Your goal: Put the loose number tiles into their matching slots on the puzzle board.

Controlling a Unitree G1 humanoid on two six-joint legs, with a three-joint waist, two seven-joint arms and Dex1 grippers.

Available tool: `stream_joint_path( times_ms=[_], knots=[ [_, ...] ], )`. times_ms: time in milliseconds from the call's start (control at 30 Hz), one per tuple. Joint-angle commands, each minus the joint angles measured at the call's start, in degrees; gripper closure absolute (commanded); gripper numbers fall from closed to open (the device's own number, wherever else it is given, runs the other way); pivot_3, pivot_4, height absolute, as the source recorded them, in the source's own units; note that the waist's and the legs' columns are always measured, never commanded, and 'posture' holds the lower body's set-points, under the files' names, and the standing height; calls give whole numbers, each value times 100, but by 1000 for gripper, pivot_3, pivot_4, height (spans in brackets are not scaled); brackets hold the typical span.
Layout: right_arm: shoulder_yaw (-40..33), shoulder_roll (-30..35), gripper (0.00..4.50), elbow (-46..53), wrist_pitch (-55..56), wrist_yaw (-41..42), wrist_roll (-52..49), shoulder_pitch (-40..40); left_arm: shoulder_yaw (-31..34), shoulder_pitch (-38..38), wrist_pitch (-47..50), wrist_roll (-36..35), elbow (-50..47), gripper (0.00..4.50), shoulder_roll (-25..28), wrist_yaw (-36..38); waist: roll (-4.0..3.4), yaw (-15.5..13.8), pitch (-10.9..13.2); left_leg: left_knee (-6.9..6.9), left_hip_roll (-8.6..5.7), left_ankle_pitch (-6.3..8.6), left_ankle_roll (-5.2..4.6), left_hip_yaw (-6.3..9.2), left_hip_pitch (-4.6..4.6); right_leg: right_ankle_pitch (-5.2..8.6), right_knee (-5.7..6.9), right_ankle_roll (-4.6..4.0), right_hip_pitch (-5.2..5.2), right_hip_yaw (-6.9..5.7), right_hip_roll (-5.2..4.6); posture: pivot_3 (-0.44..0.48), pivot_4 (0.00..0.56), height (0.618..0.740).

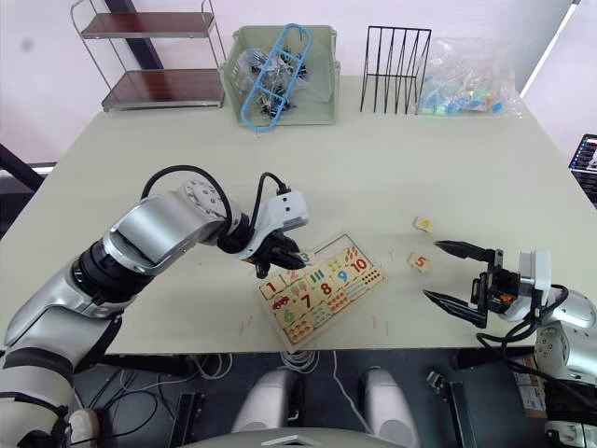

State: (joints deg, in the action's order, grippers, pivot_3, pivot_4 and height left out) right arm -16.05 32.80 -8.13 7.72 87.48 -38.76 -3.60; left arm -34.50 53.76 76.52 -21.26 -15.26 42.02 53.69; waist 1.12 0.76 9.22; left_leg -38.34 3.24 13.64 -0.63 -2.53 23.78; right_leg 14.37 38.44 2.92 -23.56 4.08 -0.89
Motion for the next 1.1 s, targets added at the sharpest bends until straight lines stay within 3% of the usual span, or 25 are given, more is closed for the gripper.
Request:
stream_joint_path(
  times_ms=[33,1100],
  knots=[
    [-52,24,0,263,-9,-52,-60,52,-55,181,165,15,-22,3600,-24,-78,0,2,0,0,0,0,0,1,0,0,1,0,0,0,0,0,150,740],
    [-67,-37,0,264,69,-96,-50,129,31,-44,798,-56,-48,3600,-579,-1170,0,-1,0,-1,-2,0,0,3,-1,0,7,0,0,0,0,0,150,740]
  ],
)
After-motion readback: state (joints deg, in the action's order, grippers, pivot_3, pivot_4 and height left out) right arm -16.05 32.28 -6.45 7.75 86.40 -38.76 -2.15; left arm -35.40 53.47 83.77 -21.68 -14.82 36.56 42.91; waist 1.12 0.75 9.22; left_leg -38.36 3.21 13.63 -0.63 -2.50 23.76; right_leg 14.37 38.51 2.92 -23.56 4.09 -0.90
